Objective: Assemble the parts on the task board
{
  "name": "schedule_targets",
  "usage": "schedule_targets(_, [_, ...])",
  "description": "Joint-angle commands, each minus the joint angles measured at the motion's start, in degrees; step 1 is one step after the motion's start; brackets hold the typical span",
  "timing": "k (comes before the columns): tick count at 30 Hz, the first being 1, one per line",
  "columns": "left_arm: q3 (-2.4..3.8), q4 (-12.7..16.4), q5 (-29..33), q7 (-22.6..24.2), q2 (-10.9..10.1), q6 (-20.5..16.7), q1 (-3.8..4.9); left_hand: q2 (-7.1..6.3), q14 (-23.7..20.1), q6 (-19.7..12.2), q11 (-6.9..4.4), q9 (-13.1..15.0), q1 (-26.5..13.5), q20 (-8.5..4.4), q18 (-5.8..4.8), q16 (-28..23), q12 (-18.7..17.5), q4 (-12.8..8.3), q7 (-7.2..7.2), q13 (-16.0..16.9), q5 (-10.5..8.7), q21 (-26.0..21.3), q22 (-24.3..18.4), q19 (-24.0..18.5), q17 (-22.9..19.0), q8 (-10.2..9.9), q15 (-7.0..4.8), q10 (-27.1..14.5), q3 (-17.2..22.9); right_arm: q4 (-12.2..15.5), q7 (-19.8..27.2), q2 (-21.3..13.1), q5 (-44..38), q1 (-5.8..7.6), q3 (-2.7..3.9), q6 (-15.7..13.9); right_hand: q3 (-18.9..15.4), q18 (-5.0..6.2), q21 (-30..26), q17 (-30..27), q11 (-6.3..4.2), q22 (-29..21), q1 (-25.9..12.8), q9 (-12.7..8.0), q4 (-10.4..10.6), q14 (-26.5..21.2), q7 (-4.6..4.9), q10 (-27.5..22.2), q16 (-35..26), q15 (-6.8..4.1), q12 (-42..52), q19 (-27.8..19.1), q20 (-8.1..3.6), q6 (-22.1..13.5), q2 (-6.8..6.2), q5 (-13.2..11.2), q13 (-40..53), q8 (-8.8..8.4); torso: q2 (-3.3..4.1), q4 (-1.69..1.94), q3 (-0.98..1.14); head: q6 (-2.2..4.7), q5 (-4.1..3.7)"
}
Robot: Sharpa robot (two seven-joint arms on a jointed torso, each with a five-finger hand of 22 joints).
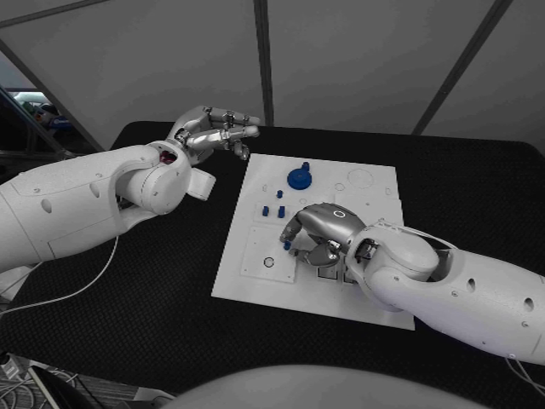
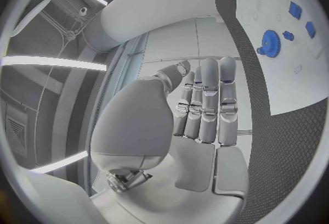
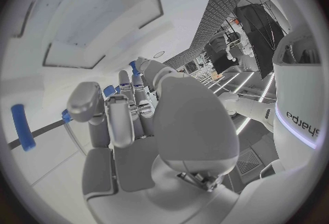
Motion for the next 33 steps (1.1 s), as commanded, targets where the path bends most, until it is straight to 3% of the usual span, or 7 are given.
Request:
schedule_targets(1, [0.03,0.0,0.2,0.1,0.1,0.6,0.07,0.59,-0.2,-0.1,-0.01,-0.1,0.2,-0.01,-0.97,-0.3,0.2,-0.3,0.43,-0.1,-0.13,-0.3,-0.1,-0.2,-0.1,0.0,0.29,-0.5,-0.2,0.8,-0.3,-0.6,-1.7,0.03,0.01,-3.3,-0.4,0.55,-0.5,-0.2,0.02,-0.3,-0.7,0.1,0.1,2.4,-0.06,-0.6,-0.3,0.52,0.1,-0.5,0.02,-0.3,-0.17,0.3,0.0,-0.36,0.03,0.0,0.0,0.12,-0.1])
schedule_targets(15, [-0.04,-0.3,0.2,0.0,0.0,0.6,0.06,0.67,-0.2,-0.1,0.02,-0.1,0.2,0.0,-0.97,-0.3,0.3,-0.4,0.46,-0.1,-0.12,-0.4,-0.1,-0.2,-0.1,0.0,0.3,-0.5,-0.1,7.1,-1.1,-6.6,-1.2,0.06,0.21,-7.5,-1.4,1.1,-2.3,-2.5,0.06,-3.0,-1.2,0.0,0.0,1.7,-0.14,-1.5,-1.8,0.6,0.5,-2.0,0.19,-1.1,-0.54,0.4,0.0,-0.74,0.01,-0.06,-0.05,0.93,-0.99])
schedule_targets(19, [-0.13,-0.3,0.2,-0.1,-0.1,0.8,0.06,0.67,-0.2,-0.1,0.02,-0.1,0.2,0.0,-0.97,-0.3,0.3,-0.4,0.46,-0.1,-0.12,-0.4,-0.1,-0.2,-0.1,0.0,0.3,-0.5,-0.1,7.8,-2.1,-9.0,0.4,0.11,1.85,-6.5,-1.5,1.06,-2.2,-2.5,-0.05,-2.8,-1.2,0.1,0.1,1.7,-0.26,-1.3,-1.8,0.54,0.8,-1.8,0.17,-1.1,-0.4,0.3,0.1,-0.7,0.04,-0.02,-0.04,1.75,-2.17])
schedule_targets(22, [-0.31,-0.2,0.2,-0.2,-0.1,1.0,0.06,0.7,-0.2,-0.1,0.04,-0.1,0.2,0.01,-0.97,-0.4,0.3,-0.3,0.48,-0.1,-0.13,-0.4,-0.1,-0.2,-0.1,0.0,0.32,-0.5,-0.2,7.6,-3.0,-10.8,1.8,0.2,3.56,-4.7,-1.7,1.02,-2.2,-2.8,-0.12,-2.6,-1.3,0.1,0.1,1.6,-0.2,-0.9,-2.1,0.47,1.3,-1.6,0.1,-1.1,-0.34,0.0,0.2,-0.66,0.01,-0.18,-0.05,2.23,-2.7])
schedule_targets(24, [-0.51,-0.2,0.2,-0.1,-0.2,1.0,0.06,0.7,-0.2,-0.1,0.04,-0.1,0.2,0.01,-0.97,-0.4,0.3,-0.3,0.48,-0.1,-0.13,-0.4,-0.1,-0.2,-0.1,0.0,0.32,-0.5,-0.2,7.4,-3.1,-11.9,2.9,0.49,4.36,-3.9,-2.5,1.12,-2.7,-2.5,-0.13,-3.3,-1.8,0.1,0.4,1.7,-0.09,-1.2,-1.9,0.5,1.7,-1.8,0.09,-1.6,-0.45,-1.9,0.1,-0.76,0.07,-0.17,-0.02,2.58,-3.09])
schedule_targets(29, [-1.44,-0.3,0.2,1.0,0.0,-0.1,0.05,0.82,-0.1,0.0,-0.05,-0.1,0.2,0.03,-0.97,-0.4,0.5,-0.4,0.38,0.0,-0.13,-0.5,-0.2,-0.1,-0.2,0.0,0.3,-0.3,-0.2,6.6,-3.4,-13.5,4.1,1.89,5.16,-1.9,-3.8,1.7,-5.0,-4.7,0.06,-6.6,-1.7,0.1,0.6,1.0,0.03,-2.1,-3.4,0.61,2.0,-3.6,0.21,-2.2,-0.53,-3.3,0.1,-0.76,0.06,-0.03,0.05,3.04,-3.88])
schedule_targets(33, [-1.98,-0.4,0.2,1.5,0.2,-0.3,0.04,0.83,-0.1,0.0,-0.06,-0.1,0.2,0.03,-0.97,-0.4,0.5,-0.4,0.38,0.0,-0.13,-0.5,-0.2,-0.1,-0.2,0.0,0.3,-0.3,-0.2,5.9,-4.2,-14.3,3.2,2.55,5.41,-0.2,-4.4,1.74,-5.2,-4.8,0.04,-6.9,-1.8,0.1,0.7,1.0,-0.01,-2.3,-3.5,0.61,2.3,-3.7,0.23,-2.6,-0.53,-3.6,0.1,-0.79,0.07,0.09,-0.09,3.26,-4.54])
